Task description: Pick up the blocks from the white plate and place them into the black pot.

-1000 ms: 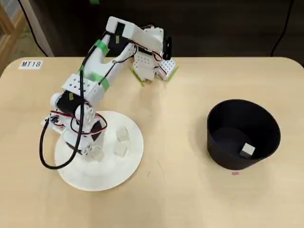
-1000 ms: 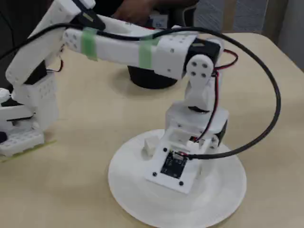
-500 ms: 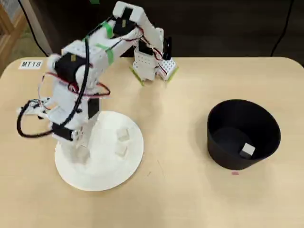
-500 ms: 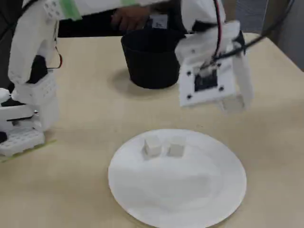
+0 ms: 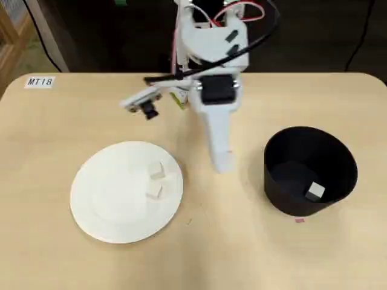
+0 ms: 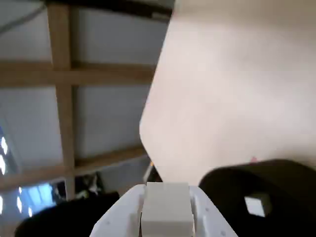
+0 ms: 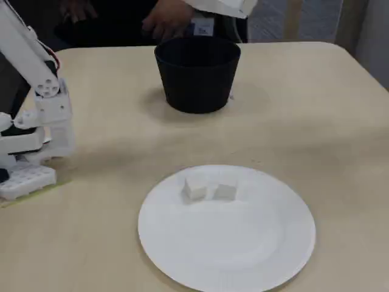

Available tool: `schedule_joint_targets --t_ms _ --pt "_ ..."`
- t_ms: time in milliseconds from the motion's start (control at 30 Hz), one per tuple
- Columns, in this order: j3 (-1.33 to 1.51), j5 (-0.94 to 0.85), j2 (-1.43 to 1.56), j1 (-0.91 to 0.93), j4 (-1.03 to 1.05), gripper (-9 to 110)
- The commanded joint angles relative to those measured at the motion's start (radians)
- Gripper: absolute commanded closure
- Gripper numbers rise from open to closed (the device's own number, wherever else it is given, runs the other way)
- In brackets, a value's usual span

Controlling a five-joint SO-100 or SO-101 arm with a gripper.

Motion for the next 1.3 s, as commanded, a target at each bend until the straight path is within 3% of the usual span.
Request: schedule_joint_targets --t_ms 0,267,533,667,800,967,1167,1267 --pt "0.087 -0.055 0.054 -0.137 -0.1 104" --pt "0.296 -0.098 -0.005 -0.293 -0.29 104" --pt "0.298 -0.124 -0.084 -0.318 -0.307 104" --pt "0.311 -0.15 -0.086 -0.311 -0.293 77" --pt "0.313 -0.155 -0.08 -0.288 -0.287 74" --pt "0.308 -0.156 -0.067 -0.253 -0.285 76" --pt "0.29 -0.13 -0.018 -0.143 -0.202 104" --pt "0.227 -0.121 -0.038 -0.034 -0.089 104"
